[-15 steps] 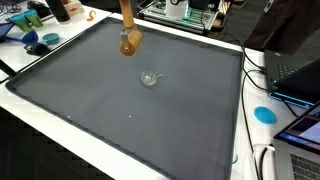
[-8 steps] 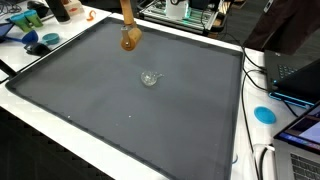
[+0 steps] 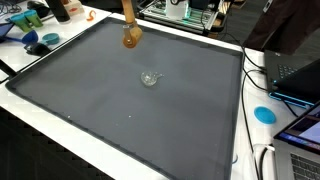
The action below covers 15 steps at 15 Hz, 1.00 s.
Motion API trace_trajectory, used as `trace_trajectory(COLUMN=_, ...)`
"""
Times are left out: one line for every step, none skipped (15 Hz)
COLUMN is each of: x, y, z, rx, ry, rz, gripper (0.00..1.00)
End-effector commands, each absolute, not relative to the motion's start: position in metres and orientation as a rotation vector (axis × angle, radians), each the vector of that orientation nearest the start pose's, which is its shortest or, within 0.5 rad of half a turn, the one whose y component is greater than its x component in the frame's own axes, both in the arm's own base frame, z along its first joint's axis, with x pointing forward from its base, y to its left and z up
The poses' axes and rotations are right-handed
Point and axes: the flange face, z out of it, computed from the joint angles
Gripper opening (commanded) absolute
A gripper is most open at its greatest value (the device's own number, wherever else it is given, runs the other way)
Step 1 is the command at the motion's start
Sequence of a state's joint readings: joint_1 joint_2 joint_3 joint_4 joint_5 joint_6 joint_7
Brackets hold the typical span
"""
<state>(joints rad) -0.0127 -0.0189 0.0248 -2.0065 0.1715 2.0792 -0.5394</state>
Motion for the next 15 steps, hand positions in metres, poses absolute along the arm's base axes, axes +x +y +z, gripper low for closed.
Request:
trace_trajectory(x=0.543, y=0.009, z=0.476, rx=-2.901, ry=-0.714, rz=-0.247, gripper=0.24)
trace_trajectory(x=0.542, y=0.007, z=0.475, rx=-2.899, ry=-0.715, rz=-0.251, gripper=0.24)
trace_trajectory(x=0.540, y=0.006, z=0.474, rx=-2.898, ry=-0.714, rz=-0.253, gripper=0.24)
trace_trajectory(x=0.539, y=0.005, z=0.474, rx=-2.896, ry=-0.710, rz=-0.254, gripper=0.24)
trace_trajectory(x=0.538, y=0.003, z=0.473, rx=-2.896, ry=-0.708, rz=-0.255, gripper=0.24)
trace_trajectory(x=0.536, y=0.002, z=0.471, rx=-2.895, ry=-0.710, rz=-0.255, gripper=0.24)
trace_trajectory(x=0.535, y=0.001, z=0.471, rx=-2.899, ry=-0.722, rz=-0.255, gripper=0.24)
trace_trajectory(x=0.534, y=0.001, z=0.470, rx=-2.897, ry=-0.725, rz=-0.258, gripper=0.24)
trace_trajectory(x=0.533, y=0.000, z=0.470, rx=-2.897, ry=-0.728, rz=-0.260, gripper=0.24)
trace_trajectory(x=0.531, y=-0.001, z=0.469, rx=-2.897, ry=-0.732, rz=-0.262, gripper=0.24)
trace_trajectory(x=0.530, y=-0.001, z=0.468, rx=-2.896, ry=-0.740, rz=-0.263, gripper=0.24)
trace_trajectory(x=0.530, y=-0.002, z=0.468, rx=-2.895, ry=-0.746, rz=-0.264, gripper=0.24)
trace_trajectory(x=0.528, y=-0.002, z=0.467, rx=-2.894, ry=-0.752, rz=-0.264, gripper=0.24)
trace_trajectory(x=0.527, y=-0.002, z=0.467, rx=-2.893, ry=-0.757, rz=-0.266, gripper=0.24)
trace_trajectory(x=0.526, y=-0.002, z=0.466, rx=-2.892, ry=-0.765, rz=-0.265, gripper=0.24)
